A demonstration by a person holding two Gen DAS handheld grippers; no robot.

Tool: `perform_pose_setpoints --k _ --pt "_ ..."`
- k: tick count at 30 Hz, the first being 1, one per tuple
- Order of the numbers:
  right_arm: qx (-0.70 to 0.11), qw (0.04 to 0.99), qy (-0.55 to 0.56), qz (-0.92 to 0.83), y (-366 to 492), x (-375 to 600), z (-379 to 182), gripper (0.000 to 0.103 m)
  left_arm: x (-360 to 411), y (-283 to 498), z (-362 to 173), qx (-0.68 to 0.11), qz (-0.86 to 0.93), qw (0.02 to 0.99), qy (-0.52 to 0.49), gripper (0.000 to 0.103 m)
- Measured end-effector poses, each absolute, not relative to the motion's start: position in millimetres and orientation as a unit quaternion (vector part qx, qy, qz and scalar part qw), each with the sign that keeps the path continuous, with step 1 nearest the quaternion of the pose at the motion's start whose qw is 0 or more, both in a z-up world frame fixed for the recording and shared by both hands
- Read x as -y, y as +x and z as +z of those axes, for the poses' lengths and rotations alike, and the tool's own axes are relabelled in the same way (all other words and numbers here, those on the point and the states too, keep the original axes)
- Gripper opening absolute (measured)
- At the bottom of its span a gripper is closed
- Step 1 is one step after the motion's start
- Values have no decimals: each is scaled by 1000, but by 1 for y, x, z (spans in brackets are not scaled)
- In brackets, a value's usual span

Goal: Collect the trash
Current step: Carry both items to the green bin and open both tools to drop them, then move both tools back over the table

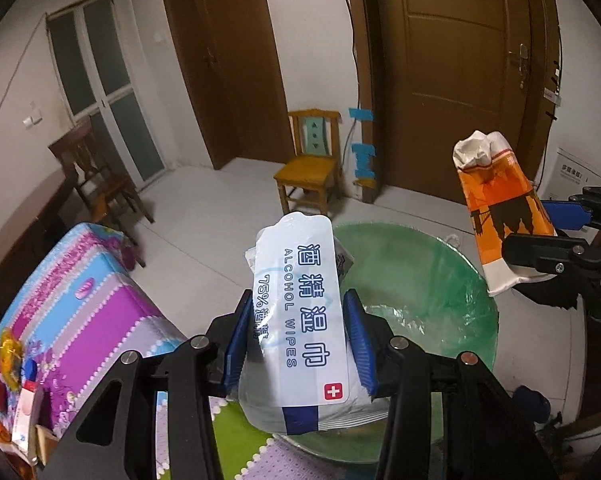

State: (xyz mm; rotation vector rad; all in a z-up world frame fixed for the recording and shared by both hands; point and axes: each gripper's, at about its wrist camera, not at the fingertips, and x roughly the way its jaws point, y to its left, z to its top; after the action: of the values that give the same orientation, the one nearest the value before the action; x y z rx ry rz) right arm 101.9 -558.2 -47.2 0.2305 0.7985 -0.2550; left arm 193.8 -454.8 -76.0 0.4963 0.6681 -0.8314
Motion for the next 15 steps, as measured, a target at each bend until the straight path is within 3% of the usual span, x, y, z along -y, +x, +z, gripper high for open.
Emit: perform_pose_setpoints --k 5,6,7,8,15 --pt "-407 899 113 -117 114 562 -53 44 455 202 -84 -322 -395 826 242 49" --pt "-409 899 110 -115 116 563 -54 48 457 204 -85 -321 -388 828 246 67" --pt "-409 898 105 -122 119 563 -55 63 458 207 -84 -320 -381 832 246 79" --pt "-408 899 101 -126 120 562 -55 67 456 211 -83 -316 -378 837 238 83" --pt "-398 903 105 -121 117 559 -57 67 432 217 -77 -311 -355 852 226 83"
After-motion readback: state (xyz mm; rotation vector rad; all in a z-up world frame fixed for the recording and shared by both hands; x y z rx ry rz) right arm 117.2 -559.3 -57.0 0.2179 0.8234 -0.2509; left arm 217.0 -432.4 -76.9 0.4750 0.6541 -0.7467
